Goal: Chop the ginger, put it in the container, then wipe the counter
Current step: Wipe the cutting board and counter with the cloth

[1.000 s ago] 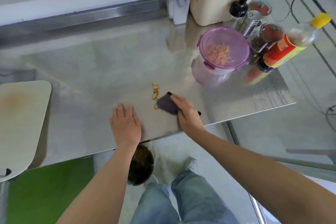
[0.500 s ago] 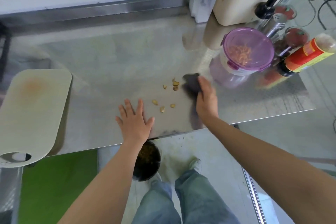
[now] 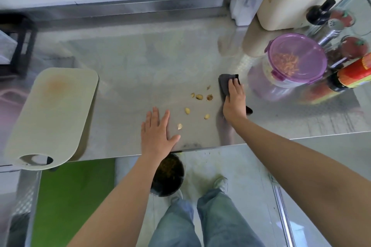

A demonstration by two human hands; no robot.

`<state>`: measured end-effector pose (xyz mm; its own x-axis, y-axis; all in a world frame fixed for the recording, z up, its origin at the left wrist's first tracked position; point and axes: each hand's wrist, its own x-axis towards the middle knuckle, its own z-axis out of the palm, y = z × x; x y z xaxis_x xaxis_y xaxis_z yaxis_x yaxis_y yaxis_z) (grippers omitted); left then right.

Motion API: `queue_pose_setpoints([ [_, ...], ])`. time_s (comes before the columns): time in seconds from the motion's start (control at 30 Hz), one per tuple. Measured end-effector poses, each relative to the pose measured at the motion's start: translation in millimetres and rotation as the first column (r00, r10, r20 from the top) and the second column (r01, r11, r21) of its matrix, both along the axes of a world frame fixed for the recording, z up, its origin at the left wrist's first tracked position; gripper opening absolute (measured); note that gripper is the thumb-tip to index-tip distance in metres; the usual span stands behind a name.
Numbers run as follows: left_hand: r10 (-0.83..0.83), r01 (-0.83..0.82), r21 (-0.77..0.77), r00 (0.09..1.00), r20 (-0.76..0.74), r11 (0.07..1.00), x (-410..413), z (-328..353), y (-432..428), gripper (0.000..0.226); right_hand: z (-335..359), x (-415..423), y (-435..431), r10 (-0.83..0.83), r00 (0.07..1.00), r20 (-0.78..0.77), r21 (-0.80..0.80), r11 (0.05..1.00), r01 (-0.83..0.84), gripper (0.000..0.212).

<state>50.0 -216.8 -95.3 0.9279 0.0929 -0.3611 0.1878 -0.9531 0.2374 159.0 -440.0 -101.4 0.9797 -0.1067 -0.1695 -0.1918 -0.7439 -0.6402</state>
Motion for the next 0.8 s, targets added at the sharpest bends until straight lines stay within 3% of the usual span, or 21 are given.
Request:
queue_pose_setpoints([
  [0.17,0.026,-0.026,0.025,0.999,0.024,0.999,-13,-2,13,0.091,-11,-23,41,0.283,0.958,0.050,0.080,0.955,-0.286,0.056],
  [0.43,0.059,-0.058,0.037,0.998,-0.014,0.998,-30,1,31,0.103,-7,-71,72,0.538,0.841,0.062,0.239,0.810,-0.535,0.050],
  [0.5,0.038,-0.038,0.030,0.999,-0.005,0.999,-35,1,34,0.106,6,-76,71,0.462,0.884,0.067,0.278,0.843,-0.461,0.050],
  [0.6,0.016,-0.016,0.039,1.000,-0.006,0.999,-41,0,37,0.110,22,-68,44,0.134,0.980,0.150,0.287,0.942,-0.173,0.052],
  [0.7,0.014,-0.013,0.051,1.000,-0.021,0.999,-46,0,35,0.112,18,-64,2,-0.092,0.987,0.129,0.136,0.988,0.074,0.059],
  [0.8,-0.007,0.009,0.059,0.999,-0.039,0.998,-50,-2,35,0.112,3,-83,-16,-0.169,0.985,0.037,-0.025,0.985,0.170,0.062],
])
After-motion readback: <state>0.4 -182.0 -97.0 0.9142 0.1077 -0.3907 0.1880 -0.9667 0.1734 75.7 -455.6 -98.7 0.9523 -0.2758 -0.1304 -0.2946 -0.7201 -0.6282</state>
